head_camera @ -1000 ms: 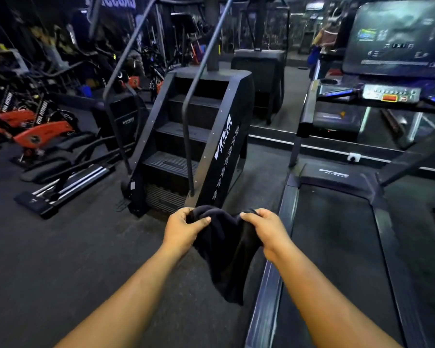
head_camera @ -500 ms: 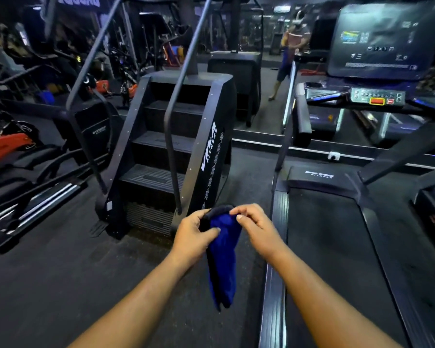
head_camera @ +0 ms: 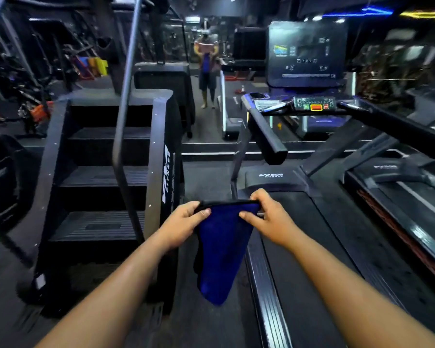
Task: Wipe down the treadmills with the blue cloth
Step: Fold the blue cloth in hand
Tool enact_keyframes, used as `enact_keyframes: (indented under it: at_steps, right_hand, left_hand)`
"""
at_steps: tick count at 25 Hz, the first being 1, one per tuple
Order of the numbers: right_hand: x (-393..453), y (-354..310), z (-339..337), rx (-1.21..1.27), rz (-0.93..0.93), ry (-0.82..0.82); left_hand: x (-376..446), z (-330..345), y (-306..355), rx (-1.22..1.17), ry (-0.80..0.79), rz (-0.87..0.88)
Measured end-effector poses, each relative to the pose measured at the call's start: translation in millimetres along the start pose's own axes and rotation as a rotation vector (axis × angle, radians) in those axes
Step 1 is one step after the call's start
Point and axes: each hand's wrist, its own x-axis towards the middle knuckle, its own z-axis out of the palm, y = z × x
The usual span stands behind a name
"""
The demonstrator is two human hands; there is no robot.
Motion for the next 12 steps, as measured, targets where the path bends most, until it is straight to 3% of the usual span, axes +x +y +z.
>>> enact_keyframes:
  at_steps: [2, 3, 6, 8, 10, 12]
  right_hand:
    - [13, 7, 17, 0.457, 0.161, 0.136]
    - [21, 16, 29, 0.574, 0.228, 0.12]
    - [51, 52, 58, 0.617, 0.398, 0.061]
    - [79, 79, 59, 0.629, 0.498, 0.206]
    - [111, 114, 55, 0.625, 0.582, 0.27]
    - [125, 127, 49, 0.67, 0.666, 0.239]
  left_hand:
    - [34, 7, 17, -0.276, 0.019, 0.025]
    - [57, 9, 26, -0.357, 0.051, 0.029]
    - [117, 6, 29, -0.534, 0.109, -0.074]
    - [132, 5, -2, -0.549, -0.009, -0.255]
    - [149, 8, -42, -0.407, -0.093, -0.336]
    - [165, 5, -67, -0.233, 0.004, -0.282]
